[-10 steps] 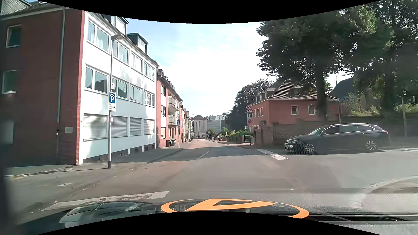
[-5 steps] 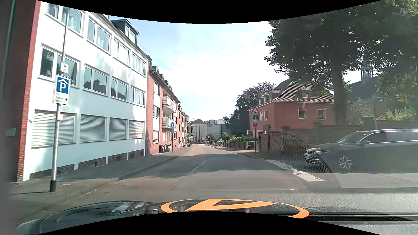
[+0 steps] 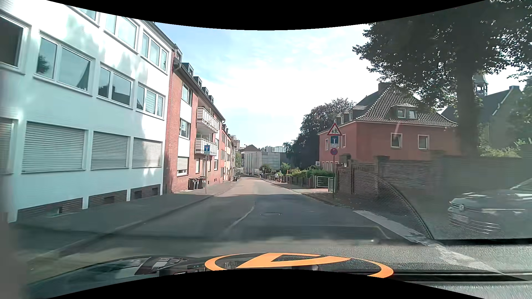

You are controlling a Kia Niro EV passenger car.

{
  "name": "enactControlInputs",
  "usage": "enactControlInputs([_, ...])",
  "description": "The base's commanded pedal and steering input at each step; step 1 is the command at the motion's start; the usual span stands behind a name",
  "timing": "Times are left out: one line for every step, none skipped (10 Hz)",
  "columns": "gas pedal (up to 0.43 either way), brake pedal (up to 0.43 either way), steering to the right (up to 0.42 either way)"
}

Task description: Follow the waypoints while adhering to traffic rules and regulations

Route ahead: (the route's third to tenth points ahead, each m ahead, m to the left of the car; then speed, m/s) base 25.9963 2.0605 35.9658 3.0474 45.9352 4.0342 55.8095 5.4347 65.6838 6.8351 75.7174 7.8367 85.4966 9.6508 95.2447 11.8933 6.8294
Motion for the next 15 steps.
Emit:
enactControlInputs([0.087,0.000,0.012])
enactControlInputs([0.087,0.000,0.009])
enactControlInputs([0.079,0.000,0.006])
enactControlInputs([0.067,0.000,0.004])
enactControlInputs([0.020,0.000,0.003])
enactControlInputs([0.008,0.000,0.000])
enactControlInputs([0.000,0.000,-0.001])
enactControlInputs([0.000,0.000,-0.004])
enactControlInputs([0.000,0.000,-0.005])
enactControlInputs([0.000,0.000,-0.008])
enactControlInputs([0.000,0.000,-0.015])
enactControlInputs([0.000,0.000,-0.022])
enactControlInputs([0.000,0.000,-0.023])
enactControlInputs([0.000,0.000,-0.024])
enactControlInputs([0.000,0.000,-0.027])
